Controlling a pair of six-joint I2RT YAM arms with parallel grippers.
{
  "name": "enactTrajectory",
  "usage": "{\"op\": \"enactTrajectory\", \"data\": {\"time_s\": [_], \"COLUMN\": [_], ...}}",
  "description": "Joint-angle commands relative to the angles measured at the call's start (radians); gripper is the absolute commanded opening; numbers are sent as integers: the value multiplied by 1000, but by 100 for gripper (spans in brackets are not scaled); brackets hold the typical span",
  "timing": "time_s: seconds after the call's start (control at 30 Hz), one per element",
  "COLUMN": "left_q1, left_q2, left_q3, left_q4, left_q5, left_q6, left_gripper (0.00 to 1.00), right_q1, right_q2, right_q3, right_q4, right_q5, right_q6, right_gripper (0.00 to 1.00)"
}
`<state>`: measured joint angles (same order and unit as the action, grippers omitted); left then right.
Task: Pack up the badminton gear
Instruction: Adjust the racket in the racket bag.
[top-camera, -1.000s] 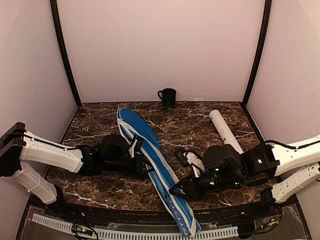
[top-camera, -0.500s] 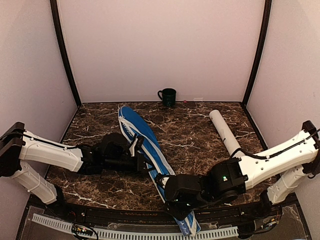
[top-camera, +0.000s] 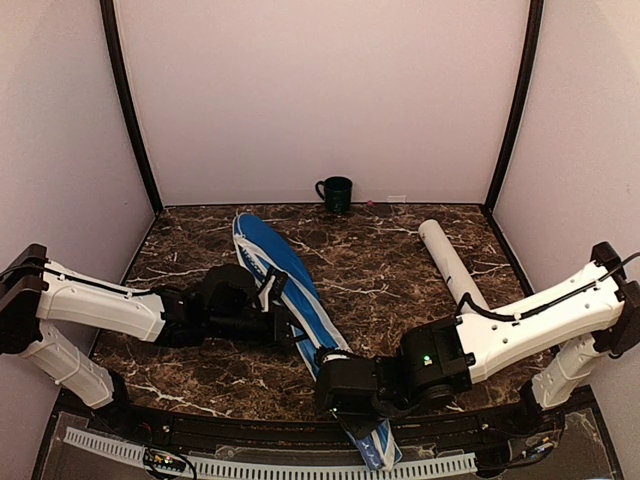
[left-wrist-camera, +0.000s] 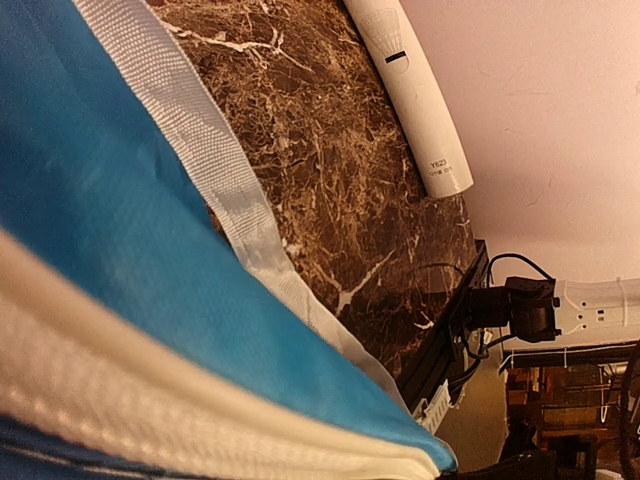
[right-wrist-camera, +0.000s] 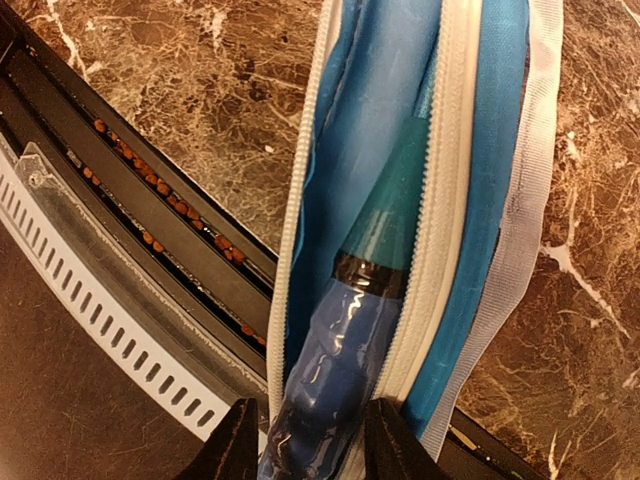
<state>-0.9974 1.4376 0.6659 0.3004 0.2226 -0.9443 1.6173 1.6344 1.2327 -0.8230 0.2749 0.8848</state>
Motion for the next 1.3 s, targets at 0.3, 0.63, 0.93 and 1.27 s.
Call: {"op": "enactTrajectory", "data": {"time_s": [0.3,0.63,0.93,1.27], "left_q1": [5,3,3,3], "left_q2": [-45,-22,-2,-16], "left_q3": [66,97,131,153], "left_q4": [31,18,3,-20], "left_q5": [45,139,217,221], "left_q6": [52,110,155,178], "left_gripper": [0,0,0,0], "right_q1": [8,-60,-124,-146], "right_q2": [73,44,49,47], "right_q3": [29,30,68,-23], "right_q4": [-60,31,74,140], "right_q5": [47,112,179,199], "right_q6": [57,70,-15,-74], "right_gripper": [25,6,5,6]}}
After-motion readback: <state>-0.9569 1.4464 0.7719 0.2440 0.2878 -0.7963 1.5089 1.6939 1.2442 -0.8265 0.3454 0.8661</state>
